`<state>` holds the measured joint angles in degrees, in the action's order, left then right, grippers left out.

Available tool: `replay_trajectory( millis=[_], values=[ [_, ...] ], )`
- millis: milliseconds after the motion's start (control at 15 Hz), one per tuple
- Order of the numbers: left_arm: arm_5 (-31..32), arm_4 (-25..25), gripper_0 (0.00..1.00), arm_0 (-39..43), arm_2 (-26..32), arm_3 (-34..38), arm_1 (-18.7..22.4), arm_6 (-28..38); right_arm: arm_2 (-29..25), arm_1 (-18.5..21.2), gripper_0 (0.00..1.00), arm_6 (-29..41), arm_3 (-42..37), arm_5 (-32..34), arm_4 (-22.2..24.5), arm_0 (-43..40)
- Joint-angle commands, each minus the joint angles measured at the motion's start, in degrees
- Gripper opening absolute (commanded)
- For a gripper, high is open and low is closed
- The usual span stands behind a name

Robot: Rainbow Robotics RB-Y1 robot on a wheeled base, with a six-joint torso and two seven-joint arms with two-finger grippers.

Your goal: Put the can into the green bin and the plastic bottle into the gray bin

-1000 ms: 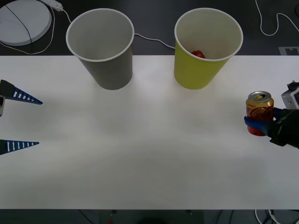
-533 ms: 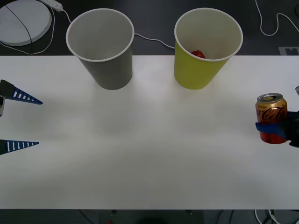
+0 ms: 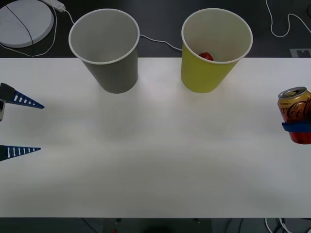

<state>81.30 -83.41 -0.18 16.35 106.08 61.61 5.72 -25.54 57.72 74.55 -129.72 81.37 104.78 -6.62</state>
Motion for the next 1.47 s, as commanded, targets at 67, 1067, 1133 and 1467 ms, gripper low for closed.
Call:
replay_trajectory(
  millis=[67,1067,1133,1467],
  values=[
    [0.0,0.0,1.00,0.0,0.0,0.0,0.0,0.0,0.2,1.6,0.00,0.1,1.4,3.7,-0.4,4.9],
    [0.0,0.0,1.00,0.0,0.0,0.0,0.0,0.0,16.3,10.0,0.00,0.1,19.3,8.6,-1.2,37.6],
    [0.0,0.0,1.00,0.0,0.0,0.0,0.0,0.0,19.6,10.5,0.00,0.1,21.4,8.6,-1.2,41.2],
    [0.0,0.0,1.00,0.0,0.0,0.0,0.0,0.0,38.0,10.7,0.00,0.1,32.4,8.6,-1.7,59.5]
  ],
)
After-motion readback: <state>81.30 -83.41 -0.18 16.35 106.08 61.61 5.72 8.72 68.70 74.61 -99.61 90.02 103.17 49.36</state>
